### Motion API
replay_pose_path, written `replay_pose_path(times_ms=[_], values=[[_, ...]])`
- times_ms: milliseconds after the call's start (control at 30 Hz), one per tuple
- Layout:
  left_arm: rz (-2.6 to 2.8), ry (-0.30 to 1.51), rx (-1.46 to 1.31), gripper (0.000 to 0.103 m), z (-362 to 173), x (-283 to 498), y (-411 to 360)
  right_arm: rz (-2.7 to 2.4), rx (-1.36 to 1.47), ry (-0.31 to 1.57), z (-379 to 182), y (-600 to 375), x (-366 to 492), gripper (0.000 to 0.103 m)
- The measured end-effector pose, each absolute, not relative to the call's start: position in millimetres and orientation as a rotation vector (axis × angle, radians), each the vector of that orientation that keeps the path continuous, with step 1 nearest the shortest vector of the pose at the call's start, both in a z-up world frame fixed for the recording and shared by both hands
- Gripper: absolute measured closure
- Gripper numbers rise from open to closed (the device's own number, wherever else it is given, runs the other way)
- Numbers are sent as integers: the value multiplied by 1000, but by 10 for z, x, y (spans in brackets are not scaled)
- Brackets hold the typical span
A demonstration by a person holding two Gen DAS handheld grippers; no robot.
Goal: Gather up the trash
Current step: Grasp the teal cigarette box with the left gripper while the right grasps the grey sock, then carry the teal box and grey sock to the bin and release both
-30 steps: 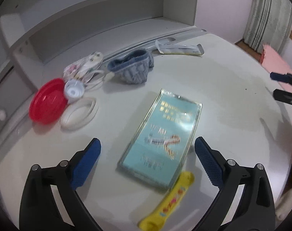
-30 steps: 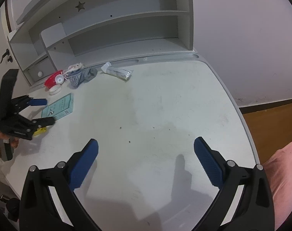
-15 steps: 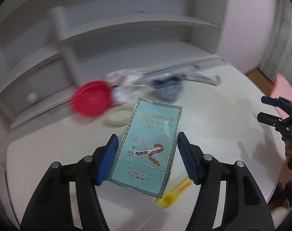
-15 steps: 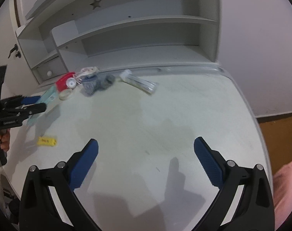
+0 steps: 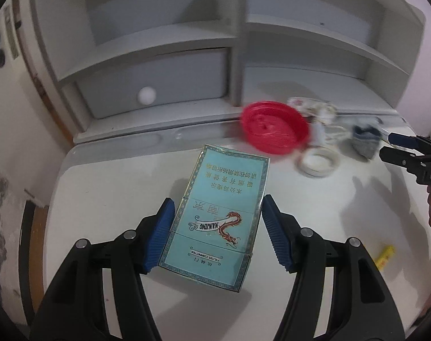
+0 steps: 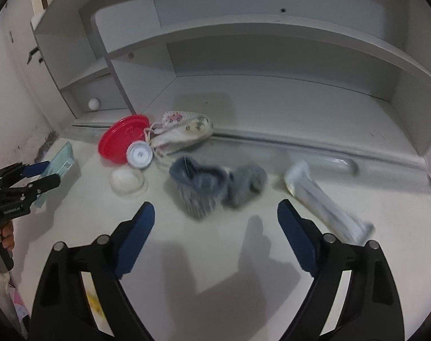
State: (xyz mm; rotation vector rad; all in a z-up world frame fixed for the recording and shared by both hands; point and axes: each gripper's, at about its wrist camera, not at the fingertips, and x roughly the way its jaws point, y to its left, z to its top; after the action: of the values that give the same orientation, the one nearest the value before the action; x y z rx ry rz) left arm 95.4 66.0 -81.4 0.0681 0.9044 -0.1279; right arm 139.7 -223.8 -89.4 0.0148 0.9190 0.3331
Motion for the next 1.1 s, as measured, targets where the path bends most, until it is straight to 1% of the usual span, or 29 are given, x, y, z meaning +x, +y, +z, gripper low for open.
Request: replay_pose_path(times_ms=[67,167,200,233,267,300,400,600,800,967,1100], values=[[-122,912,56,41,-849,1020,736,334,-5,932,-936,-2143,1516,19],[-123,914,47,41,-879,1089,783,336,-12,972,-1046,-2031,1667,28],[-124,915,43,41,-888,1089,798,328,-26,964,-1056,-2006,1680,37],[-125,918,37,41,-900,1114,810,324,-41,956,-1056,-1985,1685,57],[-128,920,35,41,-901,1134,804,326,-37,951,-1056,-1985,1687,66],[-131,917,36,41,-893,1125,787,341,-6,955,-1051,-2006,1692,68],[-139,906,45,41,-861,1128,745,344,-2,953,-1029,-2020,1645,70],[-158,878,48,41,-744,1024,655,364,6,910,-830,-2065,1401,71],[-200,840,59,41,-569,771,384,366,45,947,-893,-2305,1028,70],[-341,798,95,41,-384,469,-267,283,53,830,-531,-2838,424,71],[-566,725,203,41,-233,51,-1303,167,108,760,-226,-3706,-346,70]])
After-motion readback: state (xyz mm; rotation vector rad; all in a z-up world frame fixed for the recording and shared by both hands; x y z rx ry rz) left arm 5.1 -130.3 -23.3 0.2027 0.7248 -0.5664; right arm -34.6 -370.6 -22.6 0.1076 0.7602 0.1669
